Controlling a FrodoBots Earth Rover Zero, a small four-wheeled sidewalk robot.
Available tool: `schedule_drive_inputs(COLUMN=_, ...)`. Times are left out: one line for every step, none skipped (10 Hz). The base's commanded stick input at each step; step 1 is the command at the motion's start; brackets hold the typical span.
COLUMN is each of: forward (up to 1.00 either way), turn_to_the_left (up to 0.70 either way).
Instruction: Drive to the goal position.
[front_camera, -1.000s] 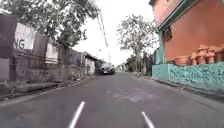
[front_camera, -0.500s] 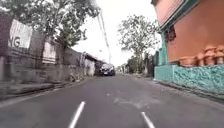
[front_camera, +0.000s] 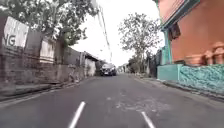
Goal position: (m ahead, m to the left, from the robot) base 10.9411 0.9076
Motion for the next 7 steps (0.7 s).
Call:
schedule_drive_inputs(forward=0.7, turn_to_the_left=-0.34)
schedule_drive_inputs(forward=0.7, turn_to_the_left=-0.12)
schedule_drive_inputs(forward=0.7, turn_to_the_left=0.0)
schedule_drive_inputs(forward=0.7, turn_to_the_left=0.0)
schedule_drive_inputs(forward=0.7, turn_to_the_left=0.0)
schedule_drive_inputs(forward=0.7, turn_to_the_left=0.0)
schedule_drive_inputs(forward=0.7, turn_to_the_left=0.0)
